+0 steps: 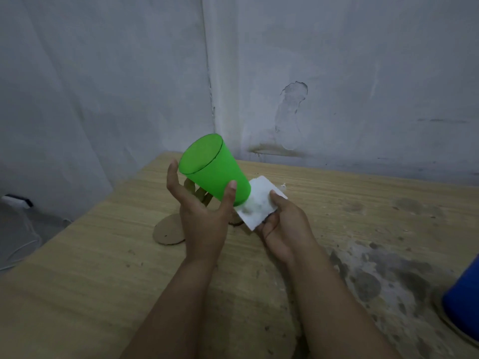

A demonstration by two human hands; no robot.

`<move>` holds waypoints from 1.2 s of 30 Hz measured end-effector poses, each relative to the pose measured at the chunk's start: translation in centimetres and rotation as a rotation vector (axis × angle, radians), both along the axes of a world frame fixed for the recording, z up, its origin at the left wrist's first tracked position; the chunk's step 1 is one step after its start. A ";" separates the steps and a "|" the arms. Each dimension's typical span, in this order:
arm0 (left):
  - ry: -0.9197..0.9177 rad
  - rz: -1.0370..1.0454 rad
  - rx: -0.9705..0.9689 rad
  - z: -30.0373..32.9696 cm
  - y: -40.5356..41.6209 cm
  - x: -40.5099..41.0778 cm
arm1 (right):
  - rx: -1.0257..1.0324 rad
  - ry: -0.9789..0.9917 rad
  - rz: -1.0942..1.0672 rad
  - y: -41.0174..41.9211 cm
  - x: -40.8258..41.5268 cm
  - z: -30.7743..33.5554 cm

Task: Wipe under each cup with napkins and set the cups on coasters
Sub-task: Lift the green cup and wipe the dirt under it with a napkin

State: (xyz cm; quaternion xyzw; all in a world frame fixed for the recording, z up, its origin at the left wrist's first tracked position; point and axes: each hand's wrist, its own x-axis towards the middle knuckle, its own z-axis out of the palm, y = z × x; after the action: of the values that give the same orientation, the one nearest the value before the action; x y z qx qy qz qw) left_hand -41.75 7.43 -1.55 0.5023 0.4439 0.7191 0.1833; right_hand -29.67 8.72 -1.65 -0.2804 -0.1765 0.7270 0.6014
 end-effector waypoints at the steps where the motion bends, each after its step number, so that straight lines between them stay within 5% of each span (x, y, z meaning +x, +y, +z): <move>1: 0.006 -0.010 0.002 -0.1 0.0 0.1 | 0.002 0.003 0.016 -0.1 -0.2 0.0; 11: 0.056 -0.014 -0.026 0.0 -0.1 0.3 | 0.095 0.123 0.110 -0.1 -0.3 -0.1; 25: -0.022 0.041 -0.014 0.3 -0.2 0.0 | 0.069 -0.010 0.081 -0.5 0.5 0.5; 32: -0.004 0.004 -0.025 0.3 -0.4 0.0 | 0.035 0.054 -0.090 0.0 0.4 0.5; 36: 0.008 -0.055 -0.050 0.4 -0.5 0.3 | 0.052 0.120 0.039 -0.2 -0.3 0.6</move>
State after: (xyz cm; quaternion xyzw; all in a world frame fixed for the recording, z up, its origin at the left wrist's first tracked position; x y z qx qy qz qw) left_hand -41.42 6.95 -1.18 0.5125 0.4486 0.7003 0.2139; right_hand -29.97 8.50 -1.10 -0.2170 -0.1644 0.7491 0.6039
